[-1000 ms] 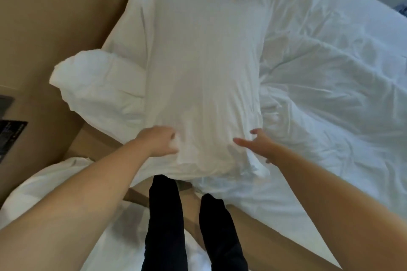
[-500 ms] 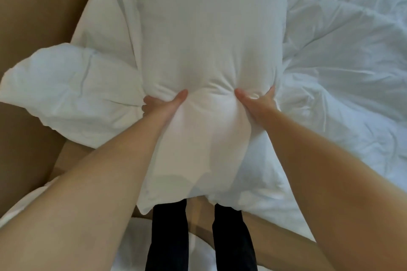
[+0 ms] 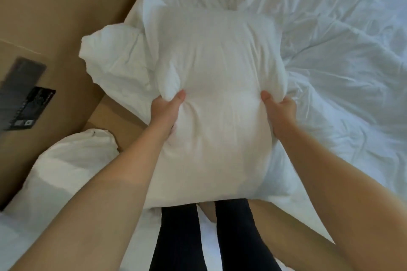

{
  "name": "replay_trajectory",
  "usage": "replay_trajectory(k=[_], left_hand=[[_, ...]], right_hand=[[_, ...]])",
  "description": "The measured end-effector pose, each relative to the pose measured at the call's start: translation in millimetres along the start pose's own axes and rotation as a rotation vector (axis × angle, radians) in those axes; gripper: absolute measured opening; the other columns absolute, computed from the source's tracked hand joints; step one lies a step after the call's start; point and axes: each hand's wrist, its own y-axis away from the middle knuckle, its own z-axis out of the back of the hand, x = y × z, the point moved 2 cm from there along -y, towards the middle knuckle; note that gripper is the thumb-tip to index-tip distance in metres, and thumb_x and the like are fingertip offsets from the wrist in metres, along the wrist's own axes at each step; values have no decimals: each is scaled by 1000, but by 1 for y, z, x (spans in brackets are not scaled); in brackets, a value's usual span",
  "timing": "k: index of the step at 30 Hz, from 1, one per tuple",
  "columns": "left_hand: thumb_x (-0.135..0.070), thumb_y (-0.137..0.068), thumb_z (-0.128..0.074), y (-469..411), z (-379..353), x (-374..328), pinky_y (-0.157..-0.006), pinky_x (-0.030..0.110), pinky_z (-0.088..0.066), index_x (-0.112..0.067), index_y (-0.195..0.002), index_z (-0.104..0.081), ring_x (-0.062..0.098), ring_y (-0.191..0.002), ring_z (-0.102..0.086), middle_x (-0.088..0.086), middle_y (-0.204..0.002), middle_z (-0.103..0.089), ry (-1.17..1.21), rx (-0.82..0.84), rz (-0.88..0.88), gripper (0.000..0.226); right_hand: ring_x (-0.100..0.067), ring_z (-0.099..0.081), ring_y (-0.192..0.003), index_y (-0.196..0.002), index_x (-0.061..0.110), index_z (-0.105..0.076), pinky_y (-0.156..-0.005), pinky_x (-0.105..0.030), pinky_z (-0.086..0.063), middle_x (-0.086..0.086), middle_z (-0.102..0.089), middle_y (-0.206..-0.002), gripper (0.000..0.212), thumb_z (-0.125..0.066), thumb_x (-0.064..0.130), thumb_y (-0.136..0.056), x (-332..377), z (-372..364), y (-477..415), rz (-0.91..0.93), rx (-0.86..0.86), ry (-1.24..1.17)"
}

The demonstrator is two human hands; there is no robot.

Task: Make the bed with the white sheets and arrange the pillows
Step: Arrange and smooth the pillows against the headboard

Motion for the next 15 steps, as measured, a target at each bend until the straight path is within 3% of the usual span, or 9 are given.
replay_trajectory(k=[4,7,9,11,15], left_hand=[[-42,-85,-71,113,54,9,-69,28,-50,-17,-95,-62,14,-75,-63,-4,-83,-64,68,-98,11,27],[-44,-85,-69,192,88,26,-74,26,-47,-15,-110,-59,14,-83,-61,-6,-90,-62,144,-192,37,39],[-52,-83,-68,240,112,44,-86,30,-48,-13,-124,-55,19,-96,-61,-3,-105,-63,175,-277,66,58],[-57,-80,-67,284,132,61,-91,37,-51,-13,-130,-54,22,-101,-62,1,-115,-64,240,-349,104,68],[-41,-84,-72,373,157,102,-72,26,-45,-16,-107,-60,15,-82,-60,-5,-93,-63,417,-530,136,36]], right_hand=[[-13,-66,-83,-102,19,-63,-76,-29,-54,2,-69,-94,24,-71,35,-86,-1,43,88,34,105,-12],[-20,-68,-89,-100,19,-65,-86,-40,-55,-2,-71,-96,30,-72,42,-82,-2,72,139,60,200,39],[-22,-67,-89,-98,21,-64,-87,-43,-55,-1,-70,-93,31,-71,47,-81,6,85,169,102,275,103],[-21,-67,-86,-99,22,-63,-84,-44,-55,1,-70,-92,37,-71,52,-79,15,92,197,145,364,173],[-15,-62,-75,-95,18,-62,-63,-31,-47,0,-67,-84,30,-67,47,-86,36,97,261,292,548,304]])
